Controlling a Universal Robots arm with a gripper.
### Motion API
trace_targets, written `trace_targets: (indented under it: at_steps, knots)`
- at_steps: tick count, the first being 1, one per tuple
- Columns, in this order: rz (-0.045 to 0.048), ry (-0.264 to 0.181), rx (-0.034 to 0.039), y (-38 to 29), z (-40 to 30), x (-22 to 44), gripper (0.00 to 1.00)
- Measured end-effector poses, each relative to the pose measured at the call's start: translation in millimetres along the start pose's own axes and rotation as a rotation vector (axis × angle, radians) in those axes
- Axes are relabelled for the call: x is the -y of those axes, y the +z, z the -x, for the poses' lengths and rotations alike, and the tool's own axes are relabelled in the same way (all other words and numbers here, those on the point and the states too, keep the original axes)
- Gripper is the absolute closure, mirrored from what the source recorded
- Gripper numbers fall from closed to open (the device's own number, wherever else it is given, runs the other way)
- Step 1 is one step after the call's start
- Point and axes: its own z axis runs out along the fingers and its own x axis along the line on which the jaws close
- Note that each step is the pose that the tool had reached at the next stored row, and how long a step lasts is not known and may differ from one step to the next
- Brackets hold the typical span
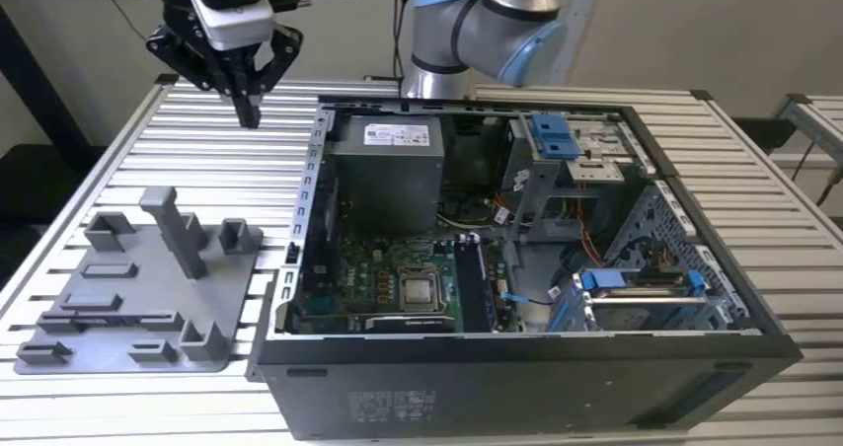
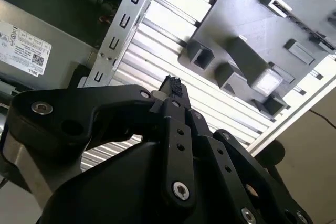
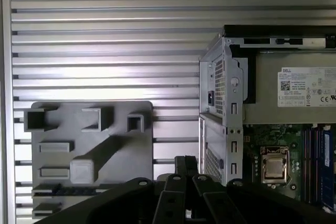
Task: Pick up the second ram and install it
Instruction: 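Reach for the second ram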
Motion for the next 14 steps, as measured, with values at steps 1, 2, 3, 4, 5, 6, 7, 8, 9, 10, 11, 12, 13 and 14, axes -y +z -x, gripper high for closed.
trace_targets:
  at_steps: [1,2,3,4,5,6,7,8,9,10,11,12,13,14]
  knots:
    - [0.0,-0.002,-0.0001,0.2,-2.9,0.5,0.89]
    - [0.0001,-0.004,-0.0002,0.4,-5.6,1.1,0.89]
    - [0.0001,-0.006,-0.0004,0.5,-8.4,1.7,0.89]
    - [0.0002,-0.008,-0.0004,0.6,-10.9,2.2,0.89]
    - [0.0003,-0.009,-0.0005,0.8,-13.1,2.6,0.89]
    - [0.0005,-0.011,-0.0006,1.0,-15.5,3.1,0.89]
    - [0.0007,-0.013,-0.0006,1.2,-17.9,3.6,0.89]
    - [0.0008,-0.015,-0.0008,1.4,-20.5,4.1,0.89]
    - [0.0012,-0.016,-0.0009,1.7,-23.6,4.5,0.89]
    - [0.0018,-0.017,-0.001,1.9,-27.3,5.1,0.89]
    - [0.0022,-0.018,-0.0009,2.1,-31.3,5.5,0.89]
    - [0.0024,-0.019,-0.001,2.3,-35.4,5.7,0.89]
    - [0.0026,-0.02,-0.001,2.4,-39.9,5.9,0.89]
    - [0.0027,-0.02,-0.001,2.5,-44.1,6.1,0.89]
